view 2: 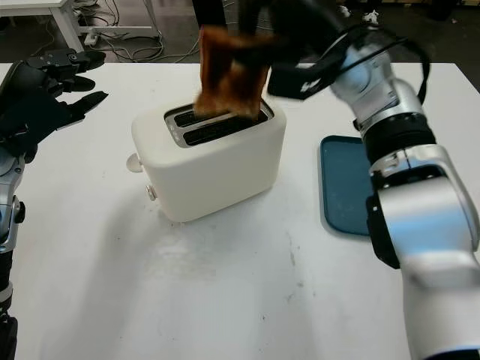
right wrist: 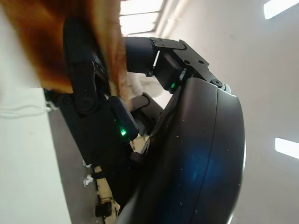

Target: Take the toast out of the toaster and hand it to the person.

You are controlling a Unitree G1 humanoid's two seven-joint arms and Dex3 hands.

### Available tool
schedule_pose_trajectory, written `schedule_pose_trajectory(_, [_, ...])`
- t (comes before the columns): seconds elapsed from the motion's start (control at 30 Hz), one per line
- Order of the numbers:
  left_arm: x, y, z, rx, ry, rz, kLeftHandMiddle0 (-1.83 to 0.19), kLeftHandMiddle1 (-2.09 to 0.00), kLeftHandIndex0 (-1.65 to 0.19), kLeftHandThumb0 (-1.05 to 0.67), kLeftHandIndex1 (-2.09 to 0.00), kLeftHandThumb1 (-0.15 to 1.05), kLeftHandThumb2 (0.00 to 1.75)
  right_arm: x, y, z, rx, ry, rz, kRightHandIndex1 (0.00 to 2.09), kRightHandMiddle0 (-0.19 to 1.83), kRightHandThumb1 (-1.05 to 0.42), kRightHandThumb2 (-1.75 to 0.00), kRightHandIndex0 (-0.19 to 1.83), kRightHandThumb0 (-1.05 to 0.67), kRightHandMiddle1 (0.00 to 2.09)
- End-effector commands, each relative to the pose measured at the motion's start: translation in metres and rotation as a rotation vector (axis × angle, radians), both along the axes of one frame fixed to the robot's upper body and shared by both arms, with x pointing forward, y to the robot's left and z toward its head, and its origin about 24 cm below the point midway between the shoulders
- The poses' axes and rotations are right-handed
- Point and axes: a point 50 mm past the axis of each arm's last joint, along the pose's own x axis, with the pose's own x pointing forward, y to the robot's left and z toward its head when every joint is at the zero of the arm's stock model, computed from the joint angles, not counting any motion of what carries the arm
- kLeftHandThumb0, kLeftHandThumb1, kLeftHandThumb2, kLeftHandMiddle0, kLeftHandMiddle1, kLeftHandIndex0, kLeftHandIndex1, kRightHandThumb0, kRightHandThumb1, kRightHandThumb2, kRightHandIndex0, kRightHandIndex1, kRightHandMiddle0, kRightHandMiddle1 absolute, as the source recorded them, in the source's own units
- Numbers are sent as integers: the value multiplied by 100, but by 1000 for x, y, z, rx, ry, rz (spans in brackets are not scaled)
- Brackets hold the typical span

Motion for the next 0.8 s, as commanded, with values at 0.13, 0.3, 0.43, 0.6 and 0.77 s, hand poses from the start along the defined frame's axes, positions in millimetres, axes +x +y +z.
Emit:
schedule_pose_trajectory(0.13, [0, 1, -2, 15, -8, 8, -39, -65, -60, -42, -1, 92, 20, -3, -2, 6, 18, -37, 23, 175, 69, -89, -8, 95, -21, 175])
schedule_pose_trajectory(0.3, [-1, 1, -1, 16, -6, 13, -39, -64, -60, -42, -1, 92, 19, -2, -5, 7, 57, -59, -11, 175, 67, -90, -6, 94, -21, 175])
schedule_pose_trajectory(0.43, [-1, 1, -2, 14, -3, 12, -39, -64, -60, -41, -1, 92, 19, 5, -12, 7, 144, -5, -66, 175, 69, -90, -5, 92, -18, 175])
schedule_pose_trajectory(0.6, [-1, 1, -2, 26, -2, 12, -39, -63, -60, -43, -1, 92, 19, 12, -23, 3, 225, 65, -143, 175, 71, -89, -4, 96, -18, 175])
schedule_pose_trajectory(0.77, [0, 1, -1, 35, 0, 12, -41, -62, -60, -42, -1, 92, 20, 19, -34, -3, 293, 104, -266, 175, 76, -89, -5, 99, -19, 175])
